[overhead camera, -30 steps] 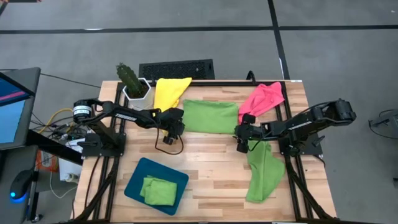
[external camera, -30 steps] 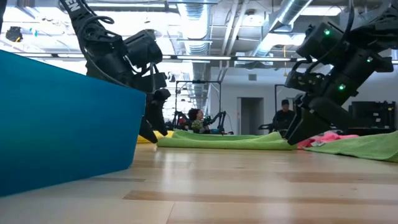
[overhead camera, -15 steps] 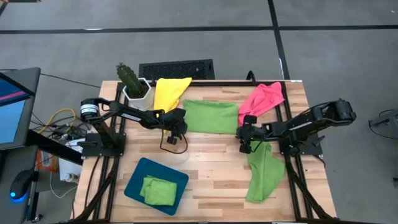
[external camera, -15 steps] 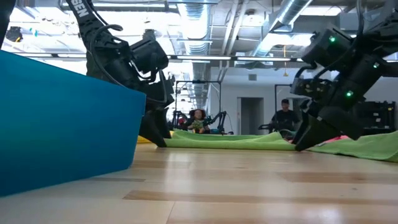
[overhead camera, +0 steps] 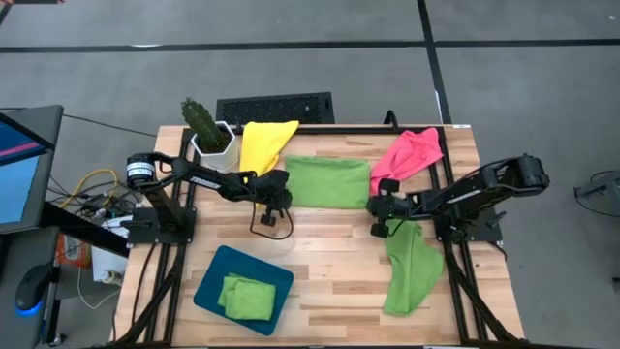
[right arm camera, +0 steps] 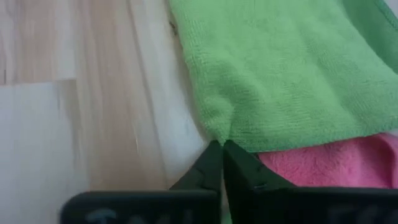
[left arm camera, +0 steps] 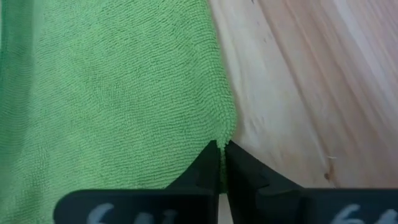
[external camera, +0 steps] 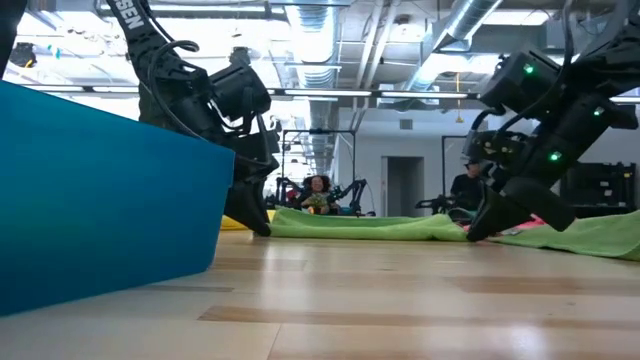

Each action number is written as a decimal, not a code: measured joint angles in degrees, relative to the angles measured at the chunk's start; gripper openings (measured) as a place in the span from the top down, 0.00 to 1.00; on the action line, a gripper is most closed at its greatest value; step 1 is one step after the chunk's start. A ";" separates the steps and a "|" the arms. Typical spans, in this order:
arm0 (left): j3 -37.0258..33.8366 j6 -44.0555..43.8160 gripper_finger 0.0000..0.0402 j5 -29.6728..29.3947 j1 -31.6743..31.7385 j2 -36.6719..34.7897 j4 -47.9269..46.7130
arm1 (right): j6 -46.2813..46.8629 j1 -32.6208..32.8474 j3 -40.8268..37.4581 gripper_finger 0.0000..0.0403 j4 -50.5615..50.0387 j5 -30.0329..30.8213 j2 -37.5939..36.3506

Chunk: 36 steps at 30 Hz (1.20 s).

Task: Fold microfiber towels
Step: Fold the top green microfiber

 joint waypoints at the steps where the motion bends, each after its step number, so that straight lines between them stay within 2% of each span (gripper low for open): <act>1: 0.00 -0.24 0.99 -0.02 0.00 0.01 0.00 | 0.32 -0.02 0.02 0.96 0.91 -0.14 0.42; 5: 0.00 -2.51 0.99 -0.76 -0.59 -0.60 -0.87 | 3.57 0.72 1.72 0.98 -1.03 0.02 0.65; 12: -0.26 -9.75 1.00 -7.09 -4.50 -6.49 -8.01 | 8.63 5.11 5.29 0.99 -11.23 -1.69 -3.35; 21: -0.22 -17.39 1.00 -6.40 -10.04 -11.39 -13.37 | 15.22 13.82 10.78 0.99 -17.15 -1.41 -4.22; 24: -0.22 -18.11 1.00 -6.92 -11.54 -11.71 -13.44 | 15.31 15.69 13.67 1.00 -20.10 0.52 -4.23; 29: 2.35 -17.34 1.00 -12.75 -12.27 -11.84 -15.94 | 12.55 15.13 18.82 1.00 -26.67 4.07 -4.25; 33: 4.95 -13.59 1.00 -18.83 -11.21 -11.84 -17.70 | 9.97 12.03 19.87 1.00 -29.31 6.18 -4.27; 36: 5.55 -10.93 1.00 -19.52 -9.11 -11.86 -17.70 | 9.78 8.78 19.87 1.00 -30.93 6.21 -4.27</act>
